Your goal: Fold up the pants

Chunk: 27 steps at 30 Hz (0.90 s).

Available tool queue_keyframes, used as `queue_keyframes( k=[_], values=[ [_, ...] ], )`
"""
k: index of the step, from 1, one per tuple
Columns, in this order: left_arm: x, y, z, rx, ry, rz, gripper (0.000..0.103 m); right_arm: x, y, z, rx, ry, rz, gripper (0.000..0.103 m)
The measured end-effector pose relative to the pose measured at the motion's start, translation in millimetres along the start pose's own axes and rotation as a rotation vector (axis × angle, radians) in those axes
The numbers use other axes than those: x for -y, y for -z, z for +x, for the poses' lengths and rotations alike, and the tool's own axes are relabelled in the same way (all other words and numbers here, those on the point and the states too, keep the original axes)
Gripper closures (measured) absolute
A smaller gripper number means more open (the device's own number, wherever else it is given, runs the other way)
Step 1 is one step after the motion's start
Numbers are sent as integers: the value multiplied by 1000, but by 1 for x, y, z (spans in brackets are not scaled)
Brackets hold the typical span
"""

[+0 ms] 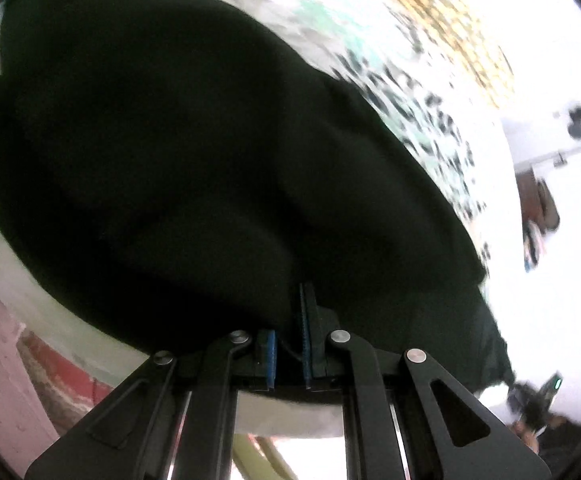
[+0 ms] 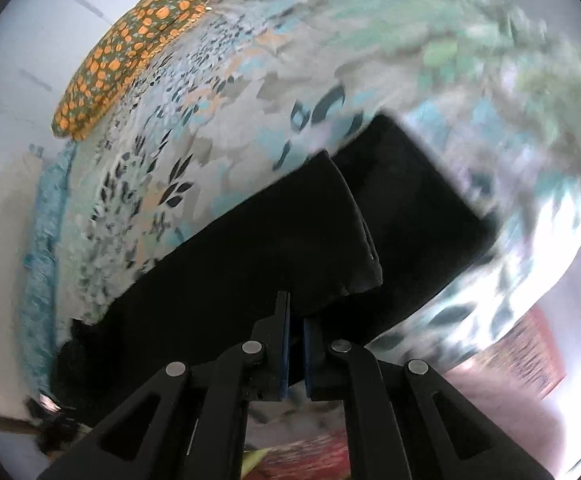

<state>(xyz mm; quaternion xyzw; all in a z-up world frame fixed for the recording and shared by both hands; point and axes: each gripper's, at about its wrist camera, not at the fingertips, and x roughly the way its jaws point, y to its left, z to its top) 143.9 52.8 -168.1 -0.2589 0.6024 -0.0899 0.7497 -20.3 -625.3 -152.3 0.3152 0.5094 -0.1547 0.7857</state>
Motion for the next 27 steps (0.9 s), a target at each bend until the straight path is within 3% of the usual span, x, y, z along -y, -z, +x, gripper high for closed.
queue_keyframes(
  k=[4,7,13,15,17,19,23,24,25,26,27],
  values=[
    [20,12,25,-76,-12,55,94,24,-12,13,-93,94,-19,97],
    [27,17,32,-92,-29,85,94,41,-14,21,-139,71,36,97],
    [17,19,34,-110,-2,64,93,39,-14,25,-156,86,25,94],
    [17,20,33,-111,-3,71,93,41,-15,22,-144,72,40,79],
    [17,20,33,-111,-4,76,93,39,-14,18,-115,45,49,41],
    [18,20,34,-110,-4,81,93,41,-15,8,-62,17,64,36],
    [20,20,34,-107,-8,92,93,60,-15,3,-35,-26,160,38],
    [22,20,35,-105,-12,99,93,64,-15,4,-37,-32,176,45],
    [22,21,35,-104,-15,105,93,66,-16,4,-38,-22,185,70],
    [23,21,35,-103,-19,108,93,67,-16,5,-42,2,189,84],
    [23,21,34,-102,-20,109,93,67,-16,7,-47,19,196,85]
  ],
)
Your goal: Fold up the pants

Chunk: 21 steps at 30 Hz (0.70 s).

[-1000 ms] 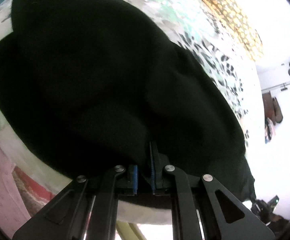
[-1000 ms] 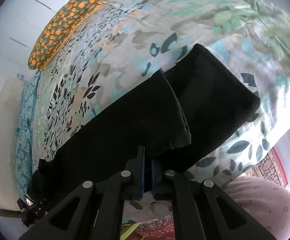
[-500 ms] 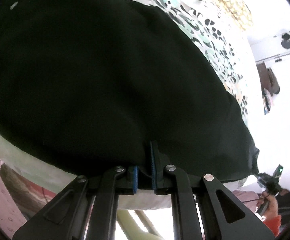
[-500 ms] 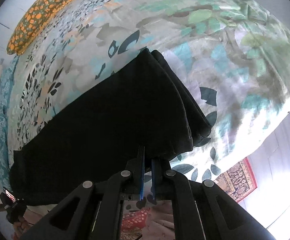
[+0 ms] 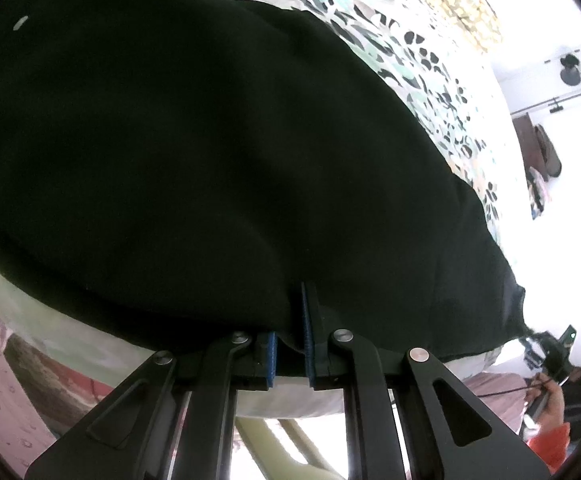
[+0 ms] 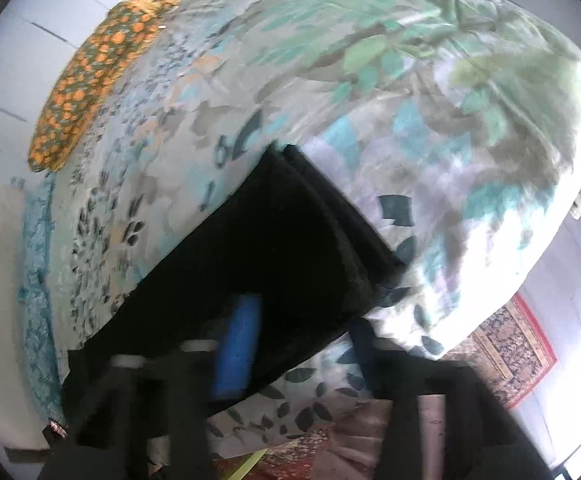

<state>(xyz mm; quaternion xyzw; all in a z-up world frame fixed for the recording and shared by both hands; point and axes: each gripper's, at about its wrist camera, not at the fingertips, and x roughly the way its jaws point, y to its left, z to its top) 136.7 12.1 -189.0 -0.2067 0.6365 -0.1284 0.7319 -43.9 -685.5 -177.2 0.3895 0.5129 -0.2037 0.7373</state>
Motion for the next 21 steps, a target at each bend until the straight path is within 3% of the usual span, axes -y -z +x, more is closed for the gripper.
queue_keyframes(
  k=[8,16,19,21],
  values=[
    [9,8,-7,7,-29,80,95,-16,-2,7,3,130,-47,89],
    [1,8,0,-32,-32,50,88,-23,1,12,2,194,-78,88],
    [0,10,-4,-60,-35,49,76,-22,1,11,5,202,-75,88],
    [0,14,-14,-62,-63,60,62,-22,1,11,6,206,-74,87]
  ],
)
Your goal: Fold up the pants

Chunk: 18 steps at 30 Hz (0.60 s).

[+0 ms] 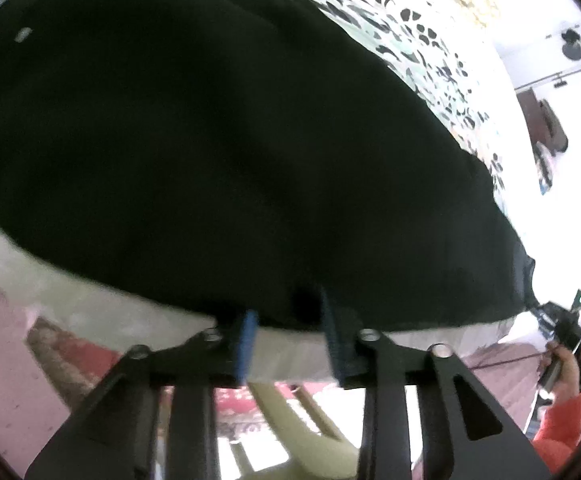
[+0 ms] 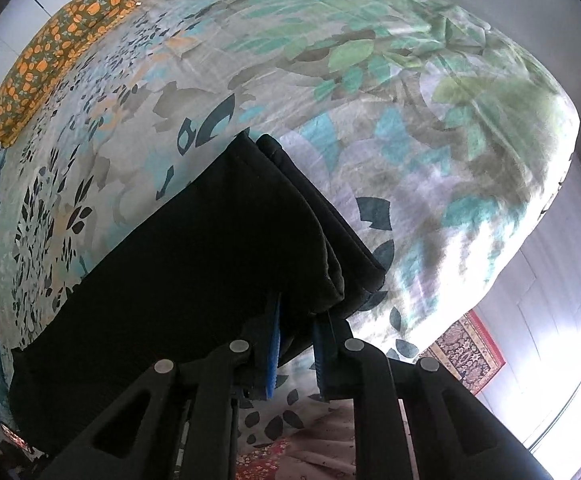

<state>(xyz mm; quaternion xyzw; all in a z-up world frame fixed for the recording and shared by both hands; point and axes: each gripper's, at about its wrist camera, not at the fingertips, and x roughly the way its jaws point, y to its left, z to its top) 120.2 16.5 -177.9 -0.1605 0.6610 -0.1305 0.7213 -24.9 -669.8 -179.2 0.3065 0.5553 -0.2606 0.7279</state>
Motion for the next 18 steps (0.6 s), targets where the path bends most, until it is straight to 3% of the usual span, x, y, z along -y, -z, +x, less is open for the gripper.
queue_keyframes(
  k=[2,6,9,11,14,16,18],
  values=[
    [-5,6,-13,10,-12,-10,50,0,0,0,1,-2,-3,87],
    [-41,3,-48,89,59,-130,46,0,1,-1,2,-30,7,83],
    [-75,-6,-68,154,50,-235,46,-1,0,-3,10,-51,9,60],
    [-88,-10,-80,186,61,-269,46,-3,0,-5,21,-49,10,53],
    [-84,-22,-95,249,38,-216,46,-3,0,-7,25,-47,17,52],
    [-72,-31,-95,261,-47,-129,45,-2,1,-9,34,-48,29,52],
    [-76,-33,-96,285,-61,-149,46,0,3,-15,66,-47,44,52]
  ],
)
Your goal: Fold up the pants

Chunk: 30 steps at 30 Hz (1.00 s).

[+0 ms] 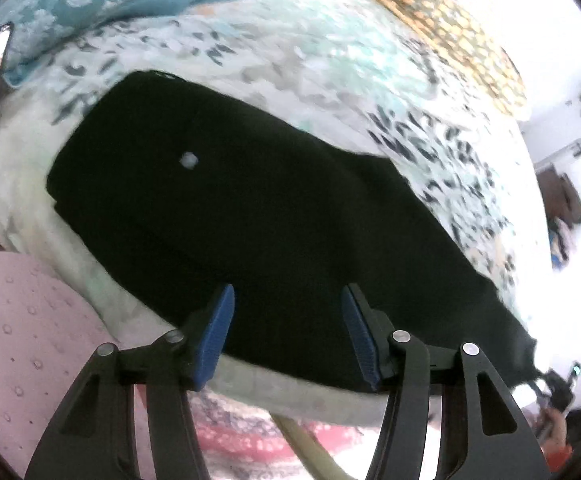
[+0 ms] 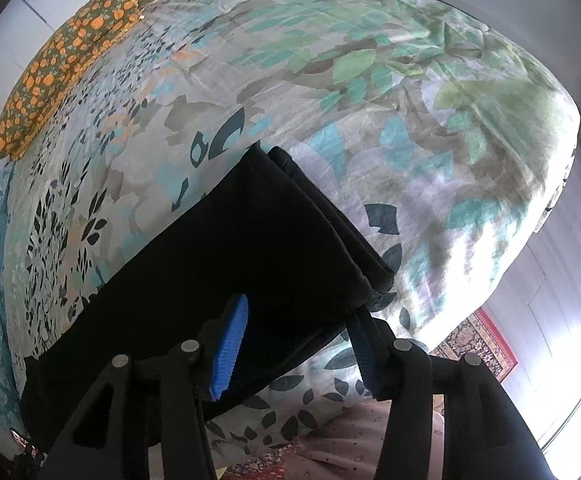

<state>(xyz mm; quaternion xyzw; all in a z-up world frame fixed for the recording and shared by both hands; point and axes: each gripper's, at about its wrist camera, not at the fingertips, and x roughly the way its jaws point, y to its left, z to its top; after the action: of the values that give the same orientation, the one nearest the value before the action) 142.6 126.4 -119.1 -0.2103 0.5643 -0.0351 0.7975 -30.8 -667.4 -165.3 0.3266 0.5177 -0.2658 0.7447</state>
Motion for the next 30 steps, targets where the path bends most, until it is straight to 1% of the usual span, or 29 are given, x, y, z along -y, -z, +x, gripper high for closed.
queue_keyframes(
  k=[1,2,3,4,6,7,8,9,10,11,12,13,14,15,18,20,22,23,24,25,26,27,28,29,30],
  values=[
    [-3,-1,1,10,48,-27,46,1,0,-5,24,3,6,52],
    [-4,-4,2,14,73,-33,46,3,2,-10,51,11,10,52],
    [0,-7,6,22,85,-24,45,4,3,-17,86,24,16,52],
    [8,-10,10,40,72,13,43,5,5,-25,129,38,24,52],
    [29,-15,22,88,13,133,40,1,9,-41,214,80,21,52],
    [40,-15,31,107,-33,204,39,-5,13,-51,260,105,5,52],
    [48,-15,40,102,-76,253,39,-12,16,-60,301,117,-23,51],
    [56,-12,55,62,-139,311,39,-28,24,-69,344,113,-75,49],
    [57,-7,70,-6,-197,350,41,-39,29,-74,361,100,-111,41],
    [54,0,82,-75,-242,365,47,-54,36,-78,374,78,-160,32],
    [50,9,90,-119,-278,375,47,-76,48,-78,374,36,-227,28],
    [49,19,89,-104,-299,403,46,-95,57,-75,356,-10,-285,25],
    [52,25,86,-102,-330,440,46,-110,65,-70,334,-44,-331,24],
    [54,29,83,-113,-349,459,46,-137,79,-60,286,-96,-412,24],
    [48,36,78,-119,-351,447,45,-195,114,-27,164,-198,-586,24],
    [49,39,77,-122,-366,455,45,-233,141,1,81,-240,-696,24],
    [51,39,71,-121,-365,435,45,-254,164,29,0,-231,-777,24],
    [53,40,65,-117,-345,415,45,-259,174,42,-37,-206,-809,24],
    [59,39,59,-107,-301,390,44,-261,183,53,-56,-166,-843,22],
    [61,37,54,-90,-267,379,42,-261,191,52,-8,-146,-889,19],
    [67,32,48,-55,-239,378,39,-260,197,51,17,-146,-919,13],
    [74,28,45,-26,-228,387,31,-259,200,52,12,-140,-926,13],
    [83,22,45,-1,-218,399,26,-256,200,51,15,-145,-920,12],
    [93,16,46,16,-201,415,25,-253,199,52,14,-150,-915,12],
    [108,8,50,29,-166,440,25,-250,198,53,15,-159,-912,11]
  ],
)
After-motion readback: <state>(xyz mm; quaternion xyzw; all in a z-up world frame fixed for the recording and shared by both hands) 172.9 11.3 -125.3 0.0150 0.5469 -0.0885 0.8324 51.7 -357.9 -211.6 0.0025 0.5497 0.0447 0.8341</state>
